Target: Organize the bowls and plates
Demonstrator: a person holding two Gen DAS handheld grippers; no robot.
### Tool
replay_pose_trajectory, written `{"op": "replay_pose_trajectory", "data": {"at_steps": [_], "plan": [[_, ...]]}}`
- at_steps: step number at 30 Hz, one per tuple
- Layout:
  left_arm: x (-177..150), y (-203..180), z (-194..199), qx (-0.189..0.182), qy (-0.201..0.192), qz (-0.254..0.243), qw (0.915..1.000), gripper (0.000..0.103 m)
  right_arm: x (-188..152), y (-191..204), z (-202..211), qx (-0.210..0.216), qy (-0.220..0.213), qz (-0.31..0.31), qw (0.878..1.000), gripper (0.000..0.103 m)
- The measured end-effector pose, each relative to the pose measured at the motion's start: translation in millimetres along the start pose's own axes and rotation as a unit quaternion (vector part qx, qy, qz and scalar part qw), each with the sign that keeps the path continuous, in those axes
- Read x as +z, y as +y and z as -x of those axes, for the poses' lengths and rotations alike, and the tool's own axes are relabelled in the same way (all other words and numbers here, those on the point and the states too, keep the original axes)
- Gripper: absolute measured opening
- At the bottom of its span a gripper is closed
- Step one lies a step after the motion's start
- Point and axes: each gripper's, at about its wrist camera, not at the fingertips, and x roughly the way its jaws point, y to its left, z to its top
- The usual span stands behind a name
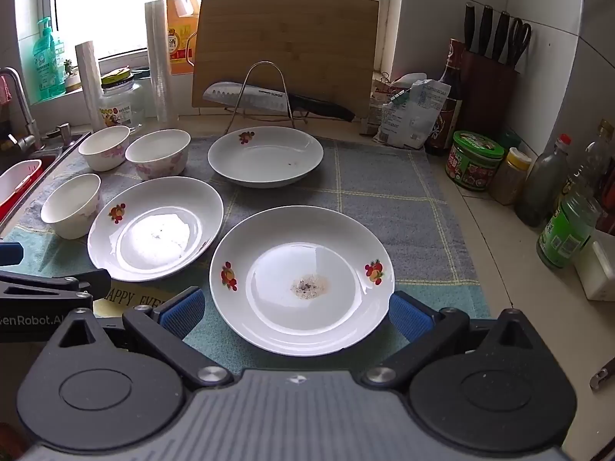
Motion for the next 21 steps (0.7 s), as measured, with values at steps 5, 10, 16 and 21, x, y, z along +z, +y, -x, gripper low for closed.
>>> {"op": "replay_pose_trajectory", "data": {"at_steps": [5, 10, 16, 21], "plan": [[-1.8, -0.5, 1.5, 0.005, 0.0, -0.003, 1.0, 0.102, 1.2, -0.7, 1.3, 0.0, -0.001, 0.001, 1.0, 0.103], [-3.9, 3.8, -0.1, 0.005, -0.003, -0.001, 1.0, 0.102, -0.2, 1.7, 2.0, 0.002, -0.004, 0.001, 1.0, 0.103], [-1.2, 2.2, 3.3, 0.01, -0.003, 0.002, 0.9999, 0.102, -0.1, 2.1, 1.2, 0.002, -0.007, 0.007, 1.0, 0.103], [-0.9, 1.5, 3.5, 0.01, -0.002, 0.001, 0.9999, 0.102, 0.8, 2.4, 1.2, 0.001, -0.006, 0.008, 1.0, 0.103]]}}
